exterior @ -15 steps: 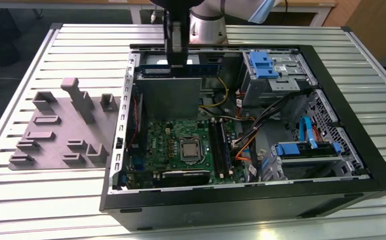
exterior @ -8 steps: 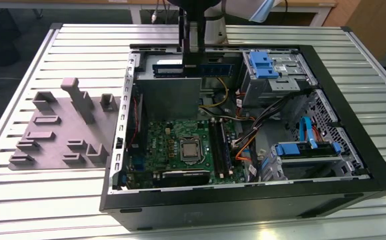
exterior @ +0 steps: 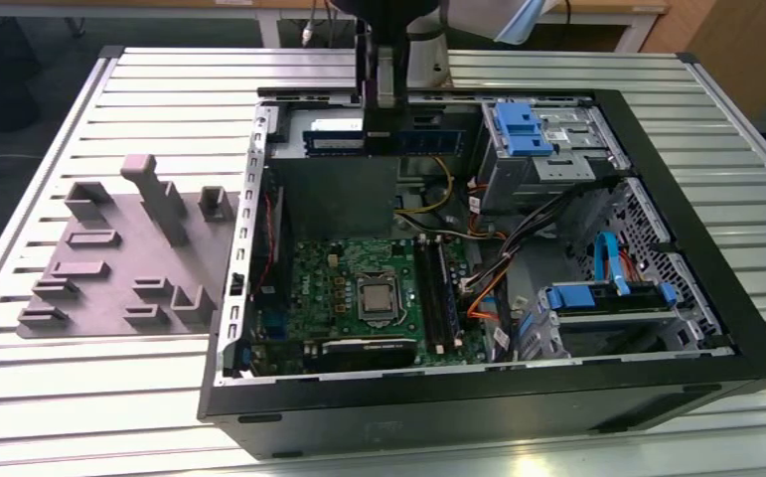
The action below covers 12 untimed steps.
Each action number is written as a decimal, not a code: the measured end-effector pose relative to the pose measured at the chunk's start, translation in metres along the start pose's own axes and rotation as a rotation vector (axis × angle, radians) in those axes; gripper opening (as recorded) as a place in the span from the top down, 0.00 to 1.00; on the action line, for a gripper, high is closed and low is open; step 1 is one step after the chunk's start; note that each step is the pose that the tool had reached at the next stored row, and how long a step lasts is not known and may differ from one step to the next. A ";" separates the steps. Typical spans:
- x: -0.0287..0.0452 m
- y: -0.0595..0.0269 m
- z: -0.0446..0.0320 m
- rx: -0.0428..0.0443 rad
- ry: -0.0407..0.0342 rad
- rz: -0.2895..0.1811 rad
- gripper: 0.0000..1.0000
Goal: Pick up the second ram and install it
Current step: 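Pick up the second ram and move it above second insertion slot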
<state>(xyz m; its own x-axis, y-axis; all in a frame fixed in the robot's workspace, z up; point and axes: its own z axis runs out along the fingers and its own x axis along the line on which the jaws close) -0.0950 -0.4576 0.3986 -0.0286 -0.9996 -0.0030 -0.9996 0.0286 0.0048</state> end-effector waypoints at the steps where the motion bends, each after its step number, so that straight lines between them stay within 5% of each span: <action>1: 0.0011 -0.0003 0.0001 0.0001 0.0001 0.000 0.86; 12: 0.0006 -0.0374 0.0004 0.0001 0.0002 0.000 0.86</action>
<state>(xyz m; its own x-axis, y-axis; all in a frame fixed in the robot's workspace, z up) -0.0577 -0.4593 0.3981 -0.0284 -0.9996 -0.0028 -0.9996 0.0284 0.0046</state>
